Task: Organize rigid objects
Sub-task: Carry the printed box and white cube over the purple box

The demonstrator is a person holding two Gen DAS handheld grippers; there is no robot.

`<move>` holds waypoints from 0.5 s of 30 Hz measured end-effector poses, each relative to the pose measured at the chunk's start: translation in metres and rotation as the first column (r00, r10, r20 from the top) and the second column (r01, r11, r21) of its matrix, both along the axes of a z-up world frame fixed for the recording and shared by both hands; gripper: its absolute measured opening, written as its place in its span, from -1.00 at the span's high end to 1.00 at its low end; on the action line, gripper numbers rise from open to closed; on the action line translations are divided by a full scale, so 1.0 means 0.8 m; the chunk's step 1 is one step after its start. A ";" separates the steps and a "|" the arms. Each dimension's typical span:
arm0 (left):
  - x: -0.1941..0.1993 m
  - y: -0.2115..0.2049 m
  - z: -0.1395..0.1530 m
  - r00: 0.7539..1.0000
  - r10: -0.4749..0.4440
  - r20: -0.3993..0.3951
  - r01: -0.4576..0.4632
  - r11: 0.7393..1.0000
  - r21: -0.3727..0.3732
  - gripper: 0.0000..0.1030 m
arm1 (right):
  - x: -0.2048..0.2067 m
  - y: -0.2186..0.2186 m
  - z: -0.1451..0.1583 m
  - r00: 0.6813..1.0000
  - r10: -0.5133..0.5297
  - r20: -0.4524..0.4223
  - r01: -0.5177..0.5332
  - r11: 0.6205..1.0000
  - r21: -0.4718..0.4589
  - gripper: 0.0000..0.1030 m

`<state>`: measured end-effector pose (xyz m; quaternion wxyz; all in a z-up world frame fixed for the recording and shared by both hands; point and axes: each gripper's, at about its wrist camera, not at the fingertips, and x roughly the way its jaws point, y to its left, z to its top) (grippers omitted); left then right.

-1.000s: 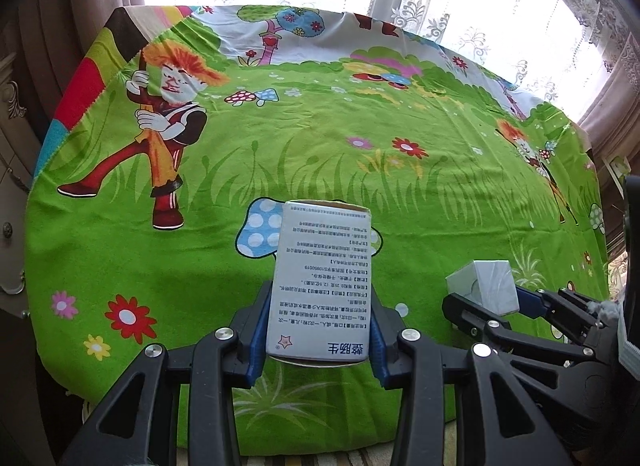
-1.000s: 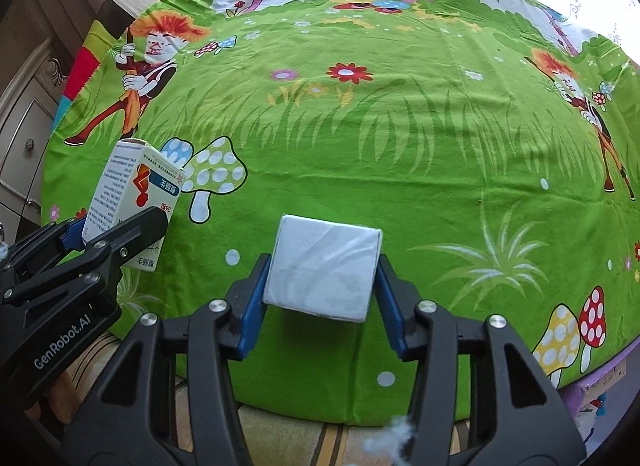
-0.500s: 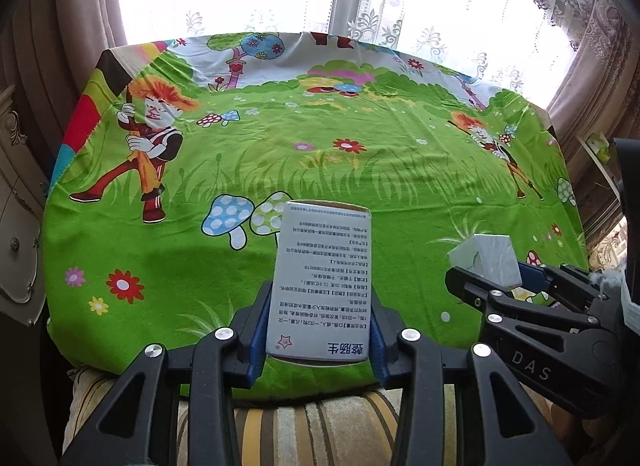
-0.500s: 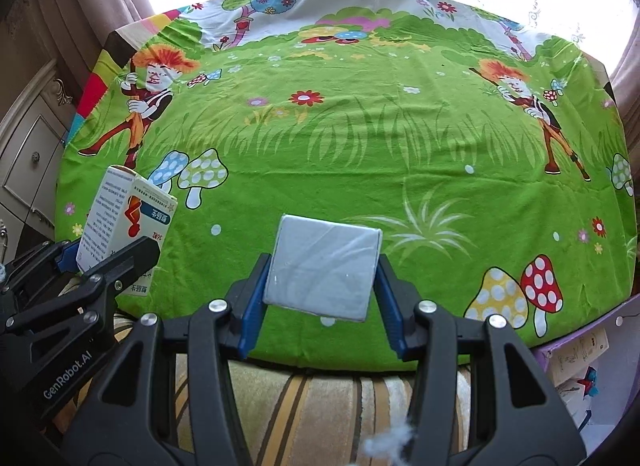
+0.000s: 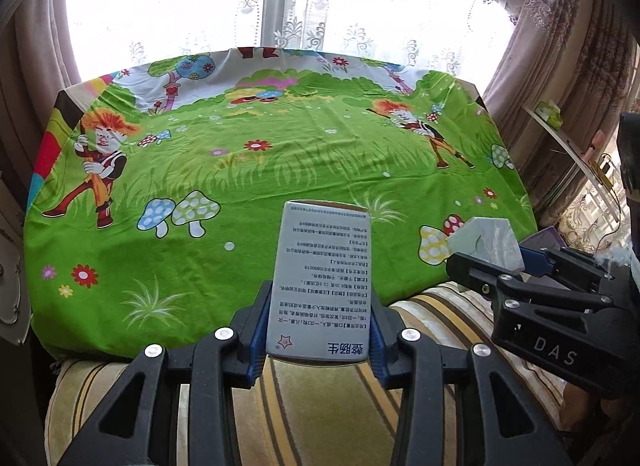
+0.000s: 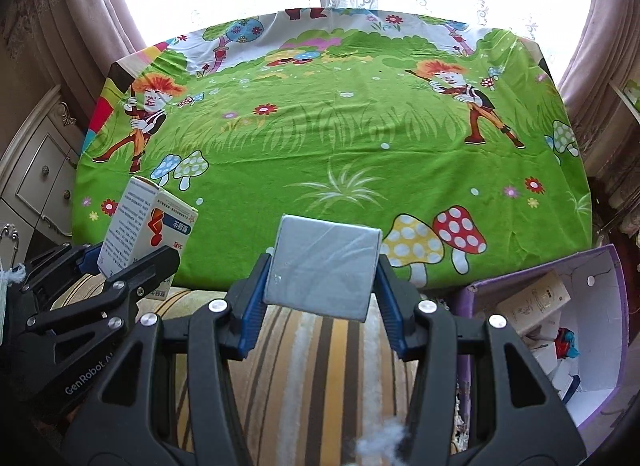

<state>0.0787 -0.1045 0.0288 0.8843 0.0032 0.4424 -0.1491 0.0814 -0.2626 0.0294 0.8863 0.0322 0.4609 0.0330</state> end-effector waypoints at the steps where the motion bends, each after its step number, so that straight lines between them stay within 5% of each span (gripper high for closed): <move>1: -0.006 -0.008 0.003 1.000 -0.018 0.005 0.018 1.000 -0.002 0.19 | -0.008 -0.010 0.003 1.000 -0.015 0.006 0.015 1.000 -0.002 -0.05; 15: -0.076 -0.127 0.022 0.961 -0.277 -0.014 0.276 0.959 -0.068 0.19 | -0.128 -0.167 0.037 0.962 -0.266 0.061 0.269 0.962 -0.052 -0.05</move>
